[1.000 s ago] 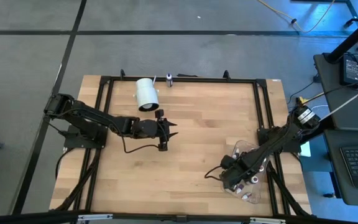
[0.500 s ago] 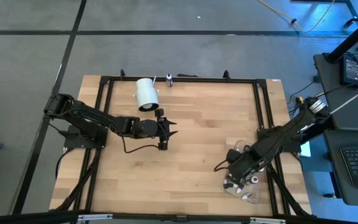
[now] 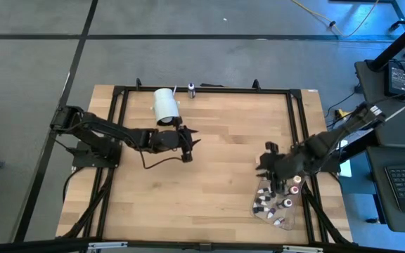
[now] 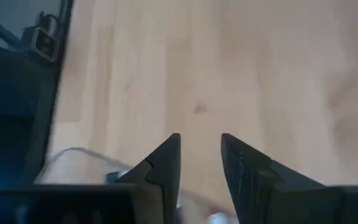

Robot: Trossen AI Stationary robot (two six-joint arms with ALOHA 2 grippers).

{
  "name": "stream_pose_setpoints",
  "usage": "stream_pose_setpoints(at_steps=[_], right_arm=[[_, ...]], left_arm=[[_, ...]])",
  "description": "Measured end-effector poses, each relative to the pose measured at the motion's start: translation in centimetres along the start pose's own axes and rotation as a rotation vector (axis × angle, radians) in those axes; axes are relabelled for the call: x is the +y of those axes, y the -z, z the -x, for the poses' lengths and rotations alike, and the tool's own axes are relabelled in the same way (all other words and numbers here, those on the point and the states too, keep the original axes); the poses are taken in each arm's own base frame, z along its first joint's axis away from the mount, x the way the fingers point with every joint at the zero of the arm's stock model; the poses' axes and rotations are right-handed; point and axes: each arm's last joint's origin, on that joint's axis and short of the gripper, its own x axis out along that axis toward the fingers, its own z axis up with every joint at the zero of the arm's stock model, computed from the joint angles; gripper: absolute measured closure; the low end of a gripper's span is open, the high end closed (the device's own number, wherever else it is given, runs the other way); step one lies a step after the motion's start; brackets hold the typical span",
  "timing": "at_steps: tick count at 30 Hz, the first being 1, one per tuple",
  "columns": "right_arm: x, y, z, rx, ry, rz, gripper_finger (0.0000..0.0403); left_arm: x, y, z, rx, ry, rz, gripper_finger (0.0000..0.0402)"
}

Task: Pick & Place food coloring
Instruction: Put the large blue food coloring bottle into the transparent bin

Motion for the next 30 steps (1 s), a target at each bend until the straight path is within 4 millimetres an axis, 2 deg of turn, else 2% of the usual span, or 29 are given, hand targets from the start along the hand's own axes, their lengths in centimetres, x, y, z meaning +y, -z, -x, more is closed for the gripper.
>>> stream_pose_setpoints(at_steps=[6,11,16,20,24,30], right_arm=[[-1.9,-1.0,0.7,-0.061,0.024,0.145,0.0286],[-3.5,-2.1,1.2,-0.115,-0.099,0.242,0.0286],[-5.6,-3.1,1.8,-0.245,-0.209,0.307,0.0286],[-7.8,-2.7,0.5,-0.338,-0.178,0.296,0.0286],[-10.4,-1.3,-0.7,-0.354,-0.154,0.275,0.0286],[-13.2,0.3,0.0,-0.445,-0.188,0.27,0.0286]], left_arm=[[2.7,-0.1,-1.3,0.014,-0.011,0.085,0.0233],[5.5,-2.3,-2.2,0.002,0.007,0.088,0.022],[7.9,-4.2,-2.6,-0.059,0.041,0.074,0.0214],[8.8,-4.6,-2.8,-0.105,0.035,0.087,0.0215],[9.3,-4.4,-2.9,-0.087,0.009,0.087,0.0209],[9.4,-4.2,-2.9,-0.069,0.006,0.056,0.0177]])
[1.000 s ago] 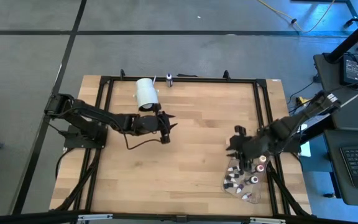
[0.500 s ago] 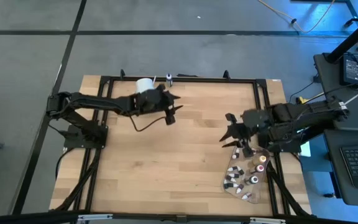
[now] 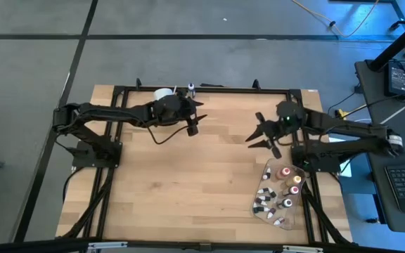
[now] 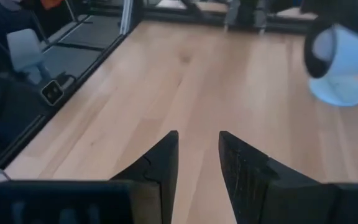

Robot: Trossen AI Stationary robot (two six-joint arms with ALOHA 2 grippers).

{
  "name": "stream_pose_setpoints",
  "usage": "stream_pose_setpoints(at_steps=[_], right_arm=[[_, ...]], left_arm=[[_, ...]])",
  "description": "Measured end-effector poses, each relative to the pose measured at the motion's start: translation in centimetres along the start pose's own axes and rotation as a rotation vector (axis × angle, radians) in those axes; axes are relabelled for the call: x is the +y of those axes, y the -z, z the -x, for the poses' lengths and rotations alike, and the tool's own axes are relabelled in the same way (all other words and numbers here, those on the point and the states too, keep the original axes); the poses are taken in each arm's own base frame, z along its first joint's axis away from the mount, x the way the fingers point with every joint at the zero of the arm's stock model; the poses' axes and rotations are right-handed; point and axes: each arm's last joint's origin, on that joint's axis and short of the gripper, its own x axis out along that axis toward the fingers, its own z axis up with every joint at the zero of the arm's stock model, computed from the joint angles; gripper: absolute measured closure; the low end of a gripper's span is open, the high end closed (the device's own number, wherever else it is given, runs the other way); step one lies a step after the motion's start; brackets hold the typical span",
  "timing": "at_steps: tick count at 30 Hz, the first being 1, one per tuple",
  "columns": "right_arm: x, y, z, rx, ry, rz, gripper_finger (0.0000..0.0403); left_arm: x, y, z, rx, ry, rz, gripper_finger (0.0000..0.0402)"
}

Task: Pick & Place food coloring
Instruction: Put the large blue food coloring bottle into the transparent bin

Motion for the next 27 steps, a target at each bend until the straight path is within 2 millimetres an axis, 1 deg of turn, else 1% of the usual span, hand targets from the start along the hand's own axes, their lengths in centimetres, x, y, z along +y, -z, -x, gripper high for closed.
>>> stream_pose_setpoints(at_steps=[3,5,8,12,15,18,22,27], right_arm=[[-0.7,0.5,0.9,-0.023,0.032,0.02,0.0286],[-1.3,0.7,1.2,-0.023,0.066,0.014,0.0286],[-2.0,0.9,1.4,-0.017,0.098,0.004,0.0286],[-2.5,1.1,1.2,-0.018,0.07,-0.043,0.0286],[-2.7,1.3,0.8,-0.006,0.043,-0.058,0.0286],[-3.0,1.6,0.3,0.014,0.038,-0.064,0.0286],[-3.7,1.8,-0.5,0.036,0.063,-0.081,0.0286],[-4.4,2.1,-1.9,0.042,0.046,-0.123,0.0286]], left_arm=[[0.7,0.1,-0.1,0.01,-0.05,0.017,0.0156],[1.8,0.4,-0.2,0.023,-0.113,0.04,0.0144],[3.7,0.8,-0.4,0.036,-0.163,0.076,0.0132],[5.9,1.6,-0.6,0.062,-0.137,0.171,0.0122],[7.0,2.3,-0.7,0.095,-0.14,0.199,0.0121],[7.7,2.9,-0.9,0.121,-0.162,0.215,0.0121],[8.2,3.2,-1.0,0.132,-0.178,0.222,0.012],[8.2,3.1,-1.0,0.119,-0.179,0.233,0.0121]])
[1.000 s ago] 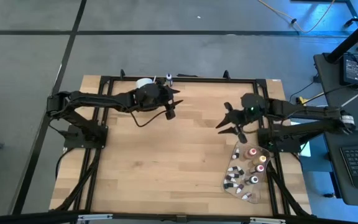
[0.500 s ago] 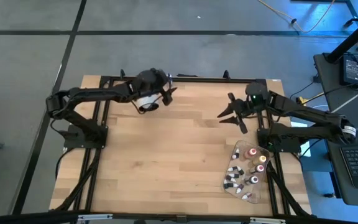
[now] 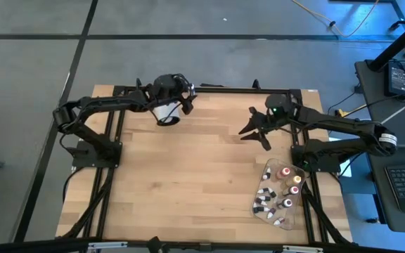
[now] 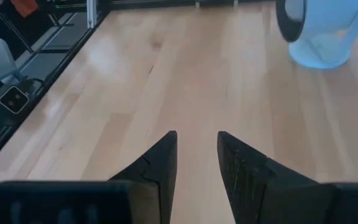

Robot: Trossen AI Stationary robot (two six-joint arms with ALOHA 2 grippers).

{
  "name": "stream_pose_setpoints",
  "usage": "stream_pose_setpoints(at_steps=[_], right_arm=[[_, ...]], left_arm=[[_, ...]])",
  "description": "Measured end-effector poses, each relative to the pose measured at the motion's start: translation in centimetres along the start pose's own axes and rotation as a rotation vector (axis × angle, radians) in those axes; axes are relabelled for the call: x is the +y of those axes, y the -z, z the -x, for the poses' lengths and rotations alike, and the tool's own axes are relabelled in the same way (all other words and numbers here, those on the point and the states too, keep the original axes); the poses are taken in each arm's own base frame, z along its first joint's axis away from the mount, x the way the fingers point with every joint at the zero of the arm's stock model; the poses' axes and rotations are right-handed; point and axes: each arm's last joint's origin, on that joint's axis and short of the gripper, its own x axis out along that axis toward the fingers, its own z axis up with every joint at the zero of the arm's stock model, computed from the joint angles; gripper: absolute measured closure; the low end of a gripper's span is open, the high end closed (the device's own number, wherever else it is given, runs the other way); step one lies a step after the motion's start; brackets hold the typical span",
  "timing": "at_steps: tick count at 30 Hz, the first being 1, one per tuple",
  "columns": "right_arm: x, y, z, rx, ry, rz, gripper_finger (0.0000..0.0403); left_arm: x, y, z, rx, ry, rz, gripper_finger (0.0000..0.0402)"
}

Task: Pick & Place food coloring
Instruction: Put the large blue food coloring bottle into the transparent bin

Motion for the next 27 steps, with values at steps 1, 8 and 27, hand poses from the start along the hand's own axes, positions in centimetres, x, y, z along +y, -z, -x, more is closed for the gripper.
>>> stream_pose_setpoints(at_steps=[1,8,27], right_arm=[[-0.2,0.1,-0.3,0.003,-0.002,-0.013,0.0286],[-1.0,0.1,-1.6,-0.006,-0.001,-0.007,0.0285],[-1.1,0.1,-1.7,-0.002,0.014,0.043,0.0286]], left_arm=[[0.1,-0.1,0.0,-0.006,0.007,0.022,0.0121],[1.5,-2.8,-0.8,0.08,0.145,0.051,0.0121],[7.0,-5.8,-11.5,0.633,-0.044,-0.039,0.012]])
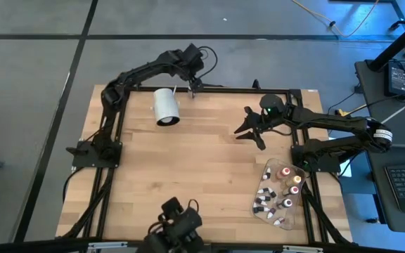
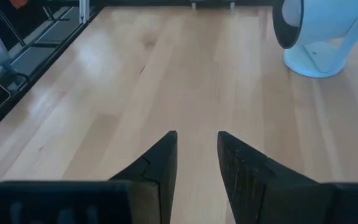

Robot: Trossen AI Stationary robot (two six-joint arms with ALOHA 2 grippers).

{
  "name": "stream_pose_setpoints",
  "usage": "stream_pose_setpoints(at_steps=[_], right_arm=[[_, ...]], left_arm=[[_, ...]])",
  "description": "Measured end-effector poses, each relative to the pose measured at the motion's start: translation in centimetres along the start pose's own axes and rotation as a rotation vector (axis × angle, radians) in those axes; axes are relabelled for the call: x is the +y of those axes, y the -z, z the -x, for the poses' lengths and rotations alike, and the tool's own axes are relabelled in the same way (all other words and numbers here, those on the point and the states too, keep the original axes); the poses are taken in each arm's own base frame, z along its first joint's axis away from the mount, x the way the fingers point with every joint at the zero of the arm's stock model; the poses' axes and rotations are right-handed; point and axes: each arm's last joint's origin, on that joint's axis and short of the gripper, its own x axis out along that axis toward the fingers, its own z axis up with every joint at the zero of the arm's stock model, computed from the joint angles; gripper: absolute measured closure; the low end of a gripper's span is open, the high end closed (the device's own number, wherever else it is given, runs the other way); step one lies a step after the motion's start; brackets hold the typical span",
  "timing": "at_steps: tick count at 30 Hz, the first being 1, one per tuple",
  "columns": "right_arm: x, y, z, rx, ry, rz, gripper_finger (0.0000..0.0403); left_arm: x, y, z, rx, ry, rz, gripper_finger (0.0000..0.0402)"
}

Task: Pick & Place food coloring
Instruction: Put the large blue food coloring bottle into the transparent bin

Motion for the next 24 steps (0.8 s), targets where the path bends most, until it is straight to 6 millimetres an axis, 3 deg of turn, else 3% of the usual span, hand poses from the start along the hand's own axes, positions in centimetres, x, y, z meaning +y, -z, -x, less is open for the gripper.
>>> stream_pose_setpoints(at_steps=[9,24], right_arm=[[0.0,0.0,0.0,0.001,0.001,-0.102,0.0286],[0.0,0.1,0.0,0.005,0.0,-0.104,0.0286]], left_arm=[[0.8,0.8,-2.7,0.076,-0.001,0.023,0.012],[0.4,1.7,-3.1,0.146,0.013,0.051,0.0121]])
